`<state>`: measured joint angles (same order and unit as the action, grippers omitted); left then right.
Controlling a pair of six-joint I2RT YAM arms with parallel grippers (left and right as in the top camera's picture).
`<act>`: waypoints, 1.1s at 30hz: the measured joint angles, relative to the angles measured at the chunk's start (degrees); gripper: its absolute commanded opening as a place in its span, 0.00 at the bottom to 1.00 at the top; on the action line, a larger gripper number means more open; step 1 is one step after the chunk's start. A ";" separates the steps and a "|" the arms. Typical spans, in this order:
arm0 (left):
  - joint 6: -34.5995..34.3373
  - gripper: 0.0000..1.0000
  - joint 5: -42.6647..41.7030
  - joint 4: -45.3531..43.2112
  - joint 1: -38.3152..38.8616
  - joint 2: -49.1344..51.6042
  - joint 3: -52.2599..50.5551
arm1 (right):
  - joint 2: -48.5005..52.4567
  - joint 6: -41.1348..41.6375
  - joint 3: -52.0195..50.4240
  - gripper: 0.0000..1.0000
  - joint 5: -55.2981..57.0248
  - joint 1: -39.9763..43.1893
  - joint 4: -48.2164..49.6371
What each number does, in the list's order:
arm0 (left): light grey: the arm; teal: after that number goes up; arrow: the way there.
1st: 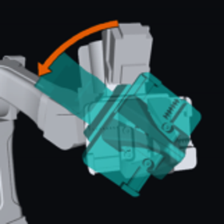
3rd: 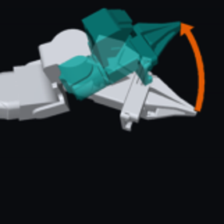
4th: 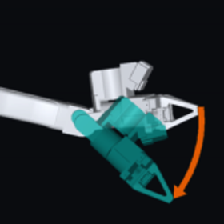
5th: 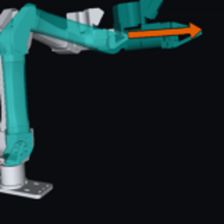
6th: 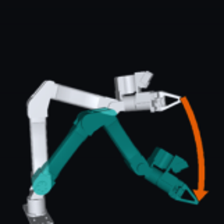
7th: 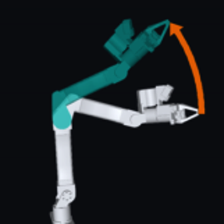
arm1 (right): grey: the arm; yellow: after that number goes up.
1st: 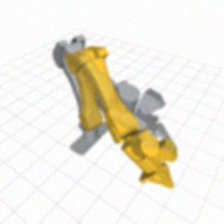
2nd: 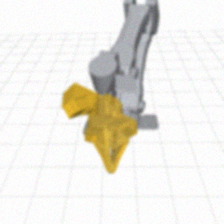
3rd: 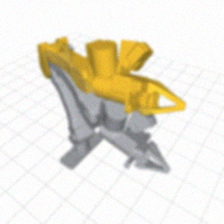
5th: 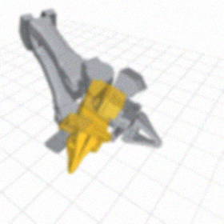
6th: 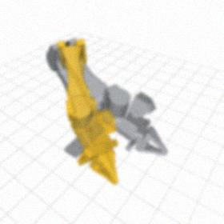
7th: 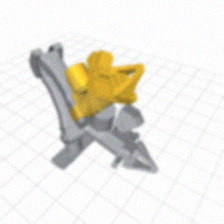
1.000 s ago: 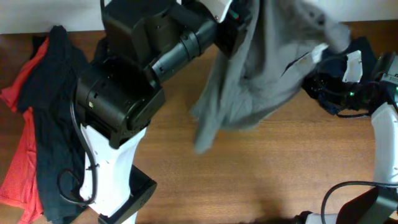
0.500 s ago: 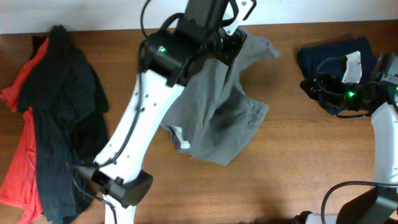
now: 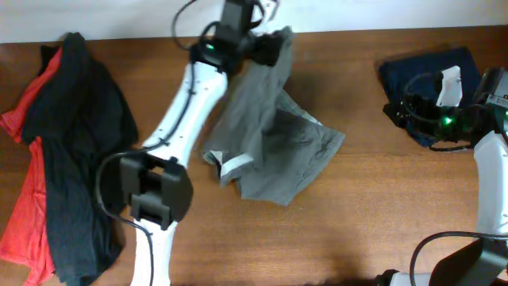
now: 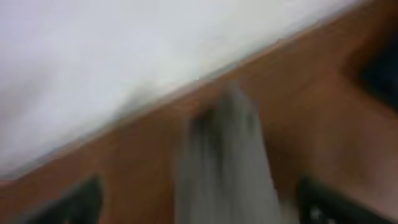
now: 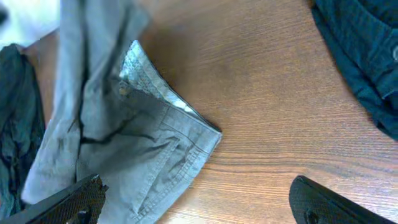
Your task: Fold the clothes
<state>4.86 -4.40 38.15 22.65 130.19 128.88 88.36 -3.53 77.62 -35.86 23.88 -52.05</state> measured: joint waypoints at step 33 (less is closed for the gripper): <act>6.58 0.80 -3.69 43.56 5.49 -4.50 -3.39 | 0.00 -0.13 0.07 0.99 1.53 0.00 0.22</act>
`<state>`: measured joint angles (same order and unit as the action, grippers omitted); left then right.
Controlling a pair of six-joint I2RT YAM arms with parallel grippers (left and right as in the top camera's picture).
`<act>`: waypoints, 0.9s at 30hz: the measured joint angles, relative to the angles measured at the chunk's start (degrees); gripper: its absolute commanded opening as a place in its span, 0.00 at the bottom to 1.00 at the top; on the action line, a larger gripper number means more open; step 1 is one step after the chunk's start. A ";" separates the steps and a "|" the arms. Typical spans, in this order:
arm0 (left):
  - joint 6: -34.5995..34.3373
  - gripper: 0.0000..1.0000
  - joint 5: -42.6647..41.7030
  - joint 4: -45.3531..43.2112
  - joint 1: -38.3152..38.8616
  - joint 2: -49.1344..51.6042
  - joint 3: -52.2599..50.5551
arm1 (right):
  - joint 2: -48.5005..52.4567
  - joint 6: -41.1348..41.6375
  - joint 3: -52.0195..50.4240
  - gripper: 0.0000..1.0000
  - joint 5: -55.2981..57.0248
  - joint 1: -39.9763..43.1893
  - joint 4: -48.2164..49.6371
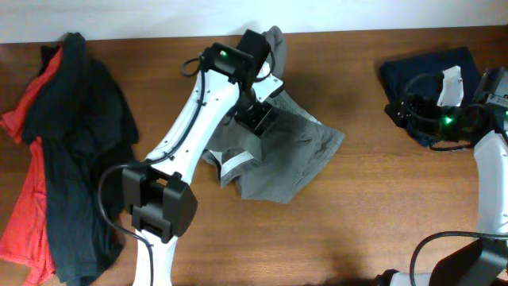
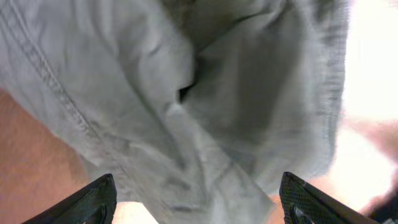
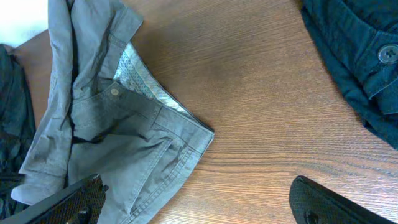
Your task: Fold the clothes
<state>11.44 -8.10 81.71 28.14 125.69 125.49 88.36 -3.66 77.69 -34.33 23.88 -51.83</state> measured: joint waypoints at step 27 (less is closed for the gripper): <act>-9.84 0.01 19.43 -15.41 -21.11 0.98 11.76 | 0.00 0.00 0.00 0.99 0.00 0.00 0.00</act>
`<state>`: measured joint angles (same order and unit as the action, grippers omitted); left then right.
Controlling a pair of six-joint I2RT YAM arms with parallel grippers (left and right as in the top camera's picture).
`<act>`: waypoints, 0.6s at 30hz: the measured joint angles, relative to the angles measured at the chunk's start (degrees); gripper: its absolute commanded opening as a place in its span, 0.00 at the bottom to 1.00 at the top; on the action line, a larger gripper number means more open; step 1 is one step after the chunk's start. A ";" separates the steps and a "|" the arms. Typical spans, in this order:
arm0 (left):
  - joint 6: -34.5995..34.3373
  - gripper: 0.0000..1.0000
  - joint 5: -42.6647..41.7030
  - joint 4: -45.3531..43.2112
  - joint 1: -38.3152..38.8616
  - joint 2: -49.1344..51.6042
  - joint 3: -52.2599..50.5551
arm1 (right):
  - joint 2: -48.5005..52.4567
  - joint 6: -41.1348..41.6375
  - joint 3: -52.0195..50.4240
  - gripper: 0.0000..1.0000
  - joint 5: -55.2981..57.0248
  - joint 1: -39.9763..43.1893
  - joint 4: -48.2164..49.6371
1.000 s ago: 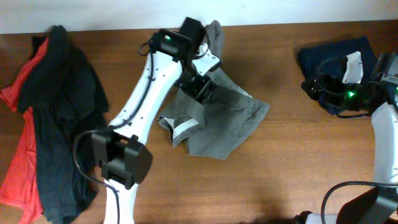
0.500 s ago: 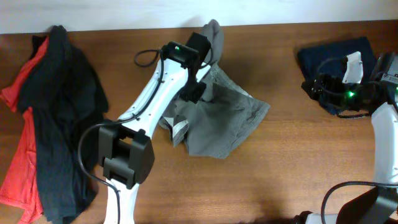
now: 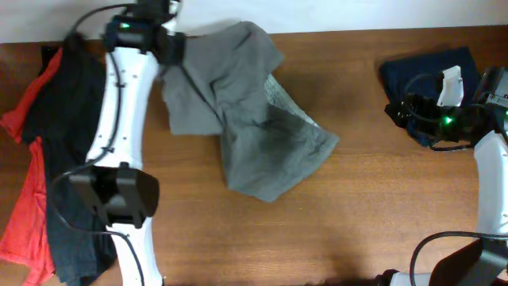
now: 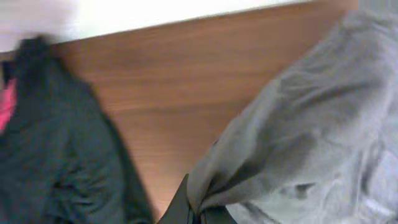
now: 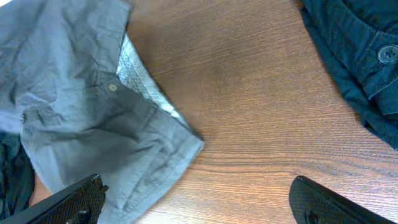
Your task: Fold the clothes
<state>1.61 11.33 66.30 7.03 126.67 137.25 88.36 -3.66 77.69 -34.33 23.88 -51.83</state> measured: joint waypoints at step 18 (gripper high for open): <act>-0.79 0.99 -10.36 0.55 -3.17 8.28 2.29 | 2.23 -1.53 0.15 0.95 3.45 -8.79 1.95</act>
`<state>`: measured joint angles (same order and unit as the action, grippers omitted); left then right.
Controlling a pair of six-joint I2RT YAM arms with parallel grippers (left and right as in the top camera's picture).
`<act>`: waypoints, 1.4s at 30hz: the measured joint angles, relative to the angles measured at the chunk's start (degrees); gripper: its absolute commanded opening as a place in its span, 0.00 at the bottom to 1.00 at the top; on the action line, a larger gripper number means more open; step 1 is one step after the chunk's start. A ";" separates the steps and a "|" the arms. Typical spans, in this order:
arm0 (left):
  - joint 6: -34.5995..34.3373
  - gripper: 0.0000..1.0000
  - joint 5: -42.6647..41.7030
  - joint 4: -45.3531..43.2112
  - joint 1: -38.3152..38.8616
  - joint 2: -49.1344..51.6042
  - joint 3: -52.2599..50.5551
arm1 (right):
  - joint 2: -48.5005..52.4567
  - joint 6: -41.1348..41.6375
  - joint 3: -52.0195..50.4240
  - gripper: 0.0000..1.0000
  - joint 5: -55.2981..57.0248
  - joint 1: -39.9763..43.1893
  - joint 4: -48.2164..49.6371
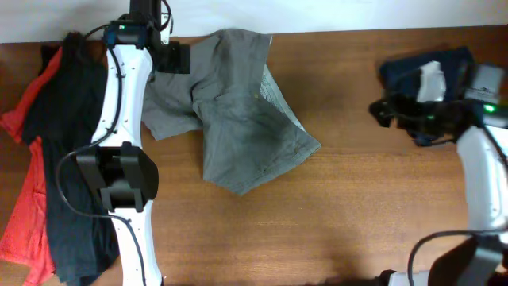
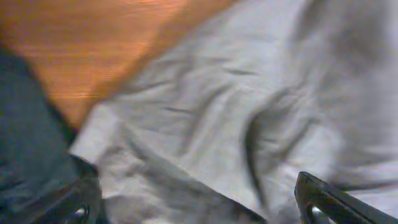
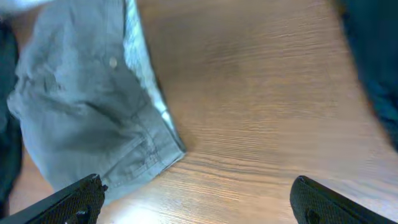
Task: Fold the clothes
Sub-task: 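Grasp the shorts' right side with the right gripper beside the left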
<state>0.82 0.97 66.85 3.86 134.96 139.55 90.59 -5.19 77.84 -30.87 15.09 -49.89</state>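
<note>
Grey shorts lie crumpled on the wooden table, running from the far edge to the middle, waistband lining showing at their right side. My left gripper hovers over their far left part, open; in the left wrist view grey cloth fills the space below the wide-apart fingers. My right gripper is open over bare wood right of the shorts, which show at the left of its view, and nothing sits between its fingers.
A pile of black clothes over a red garment covers the table's left side, close to the left arm. A folded dark blue garment lies at the far right, partly under the right arm. The white wall borders the far edge.
My left gripper was shut on an edge of the shorts and is now open above them. The shorts lie lower and further left. My right gripper has shifted left.
First my left gripper was at the far edge with the shorts bunched mid-table. Then it stood open over their middle. After that it was shut on an edge at the far left, the shorts drawn that way. Now they lie released and spread.
</note>
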 measured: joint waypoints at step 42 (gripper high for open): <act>4.33 0.93 -7.65 -18.10 8.74 -1.22 1.68 | 25.94 14.23 0.39 0.04 22.62 -28.70 3.63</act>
<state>5.15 -6.68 48.75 12.60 133.73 141.23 116.53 9.04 78.24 -8.25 -13.61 -46.26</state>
